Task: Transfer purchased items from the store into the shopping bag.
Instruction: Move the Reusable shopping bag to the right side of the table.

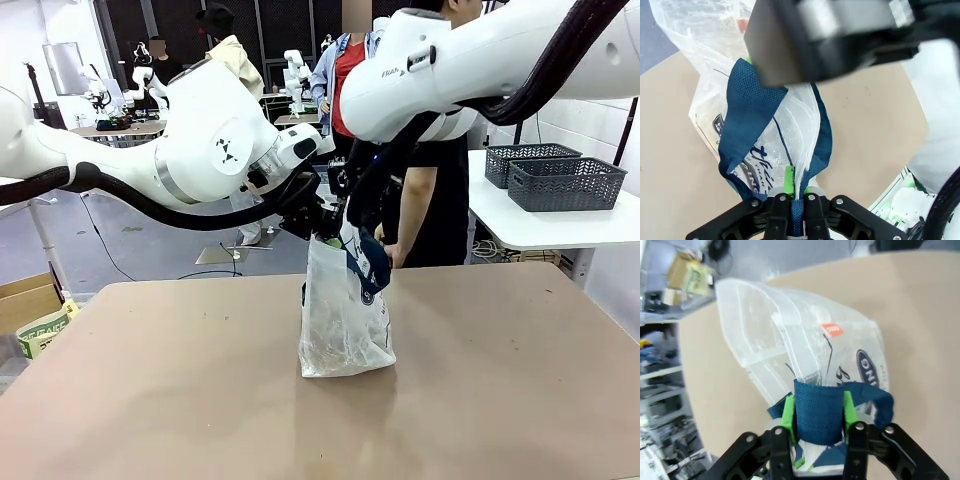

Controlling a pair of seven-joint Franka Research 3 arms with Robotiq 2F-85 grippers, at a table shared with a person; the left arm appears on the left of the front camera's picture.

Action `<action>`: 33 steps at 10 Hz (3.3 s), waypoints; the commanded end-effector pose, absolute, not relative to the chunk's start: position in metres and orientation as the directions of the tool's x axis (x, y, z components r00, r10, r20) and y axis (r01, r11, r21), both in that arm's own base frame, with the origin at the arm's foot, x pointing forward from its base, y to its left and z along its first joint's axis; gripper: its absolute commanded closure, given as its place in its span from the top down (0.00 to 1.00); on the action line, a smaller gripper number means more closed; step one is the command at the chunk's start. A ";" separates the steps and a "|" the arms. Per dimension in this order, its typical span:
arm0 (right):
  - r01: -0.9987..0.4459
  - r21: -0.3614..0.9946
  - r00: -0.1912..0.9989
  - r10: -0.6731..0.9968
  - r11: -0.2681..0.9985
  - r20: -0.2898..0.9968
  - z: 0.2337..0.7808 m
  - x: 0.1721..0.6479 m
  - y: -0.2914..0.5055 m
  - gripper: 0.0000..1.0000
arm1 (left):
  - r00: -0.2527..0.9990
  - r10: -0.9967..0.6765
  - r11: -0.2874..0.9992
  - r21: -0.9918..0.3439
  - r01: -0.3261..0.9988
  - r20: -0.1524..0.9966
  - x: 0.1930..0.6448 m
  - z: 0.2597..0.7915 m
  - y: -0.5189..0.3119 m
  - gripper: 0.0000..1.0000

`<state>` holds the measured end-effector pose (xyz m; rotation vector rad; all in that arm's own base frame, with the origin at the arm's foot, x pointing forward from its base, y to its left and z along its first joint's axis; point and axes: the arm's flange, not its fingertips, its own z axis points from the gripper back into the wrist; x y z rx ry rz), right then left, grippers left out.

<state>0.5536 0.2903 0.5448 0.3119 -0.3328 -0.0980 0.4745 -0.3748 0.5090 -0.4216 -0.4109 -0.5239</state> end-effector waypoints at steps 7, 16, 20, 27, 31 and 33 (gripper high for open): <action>-0.377 0.389 0.902 0.237 0.840 0.362 0.585 0.527 0.169 1.00 | 0.789 -0.387 0.787 -0.275 0.553 0.478 0.475 0.511 -0.373 0.00; -0.798 0.266 0.575 0.549 0.541 0.607 0.521 0.489 0.088 1.00 | 0.789 -0.387 0.787 -0.275 0.553 0.478 0.475 0.511 -0.373 0.00; -0.798 0.266 0.575 0.549 0.541 0.607 0.521 0.489 0.088 1.00 | 0.789 -0.387 0.787 -0.275 0.553 0.478 0.475 0.511 -0.373 0.00; -0.798 0.266 0.575 0.549 0.541 0.607 0.521 0.489 0.088 1.00 | 0.767 -0.515 0.821 -0.038 0.570 0.383 0.496 0.550 -0.357 0.00; -0.798 0.266 0.575 0.549 0.541 0.607 0.521 0.489 0.088 1.00 | 0.767 -0.504 0.857 0.122 0.500 0.398 0.505 0.597 -0.297 0.00; -0.798 0.266 0.575 0.549 0.541 0.607 0.521 0.489 0.088 1.00 | 0.766 -0.484 0.873 0.178 0.453 0.424 0.501 0.608 -0.251 0.00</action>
